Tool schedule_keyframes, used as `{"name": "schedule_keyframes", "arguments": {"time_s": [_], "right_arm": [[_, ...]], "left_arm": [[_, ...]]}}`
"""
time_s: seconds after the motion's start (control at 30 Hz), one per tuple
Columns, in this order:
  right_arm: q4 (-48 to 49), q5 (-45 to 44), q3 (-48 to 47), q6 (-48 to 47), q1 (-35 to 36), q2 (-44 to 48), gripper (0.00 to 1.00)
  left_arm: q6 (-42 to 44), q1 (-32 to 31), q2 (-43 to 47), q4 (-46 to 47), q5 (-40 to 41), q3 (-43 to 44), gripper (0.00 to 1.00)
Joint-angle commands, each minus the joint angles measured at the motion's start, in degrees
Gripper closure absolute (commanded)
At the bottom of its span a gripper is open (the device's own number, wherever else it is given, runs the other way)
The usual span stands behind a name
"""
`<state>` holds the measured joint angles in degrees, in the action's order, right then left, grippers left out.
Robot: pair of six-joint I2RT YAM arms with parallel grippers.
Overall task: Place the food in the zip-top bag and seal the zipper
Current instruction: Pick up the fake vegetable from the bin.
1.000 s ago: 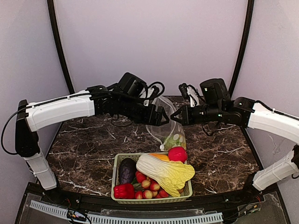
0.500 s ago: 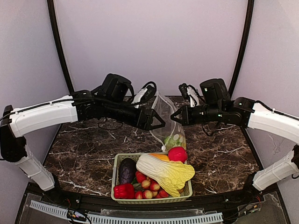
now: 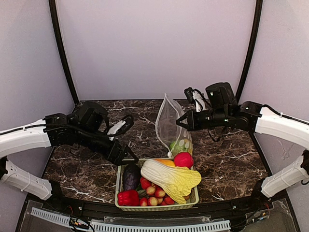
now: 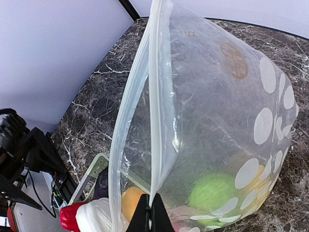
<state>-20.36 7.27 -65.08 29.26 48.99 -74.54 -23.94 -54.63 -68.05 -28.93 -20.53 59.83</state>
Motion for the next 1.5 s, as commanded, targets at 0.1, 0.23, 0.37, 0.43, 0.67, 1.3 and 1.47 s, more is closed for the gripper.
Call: {"name": "schedule_keyframes", "arguments": {"time_s": [0.1,0.23,0.37,0.43,0.67,1.3,1.47], "right_arm": [[1.65,-0.29,-0.68,-0.06,-0.14,-1.74,1.0],[1.68,0.18,-1.29,-0.14,-0.2,-2.58,1.0],[1.97,0.54,-1.71,-0.16,-0.13,-3.22,1.0],[1.99,0.65,-1.88,-0.16,-0.13,-3.41,1.0],[2.08,0.2,-1.19,-0.03,-0.16,-2.82,1.0],[2.87,0.21,0.53,0.49,-0.21,-1.42,1.0],[3.13,-0.08,1.09,0.72,-0.21,-0.86,1.0]], "left_arm": [[-4.65,-3.57,4.24,-8.74,4.26,-5.61,0.19],[-8.79,-9.25,4.75,-10.92,9.95,-7.06,0.19],[-13.14,-14.84,5.58,-12.24,17.03,-7.65,0.19],[-14.75,-15.83,6.34,-12.77,19.38,-8.07,0.19],[-22.11,-17.58,6.26,-14.74,21.58,-9.18,0.19],[-40.02,-25.33,3.31,-14.45,22.25,-9.99,0.21],[-40.28,-25.43,2.25,-12.47,21.33,-10.64,0.24]]}}
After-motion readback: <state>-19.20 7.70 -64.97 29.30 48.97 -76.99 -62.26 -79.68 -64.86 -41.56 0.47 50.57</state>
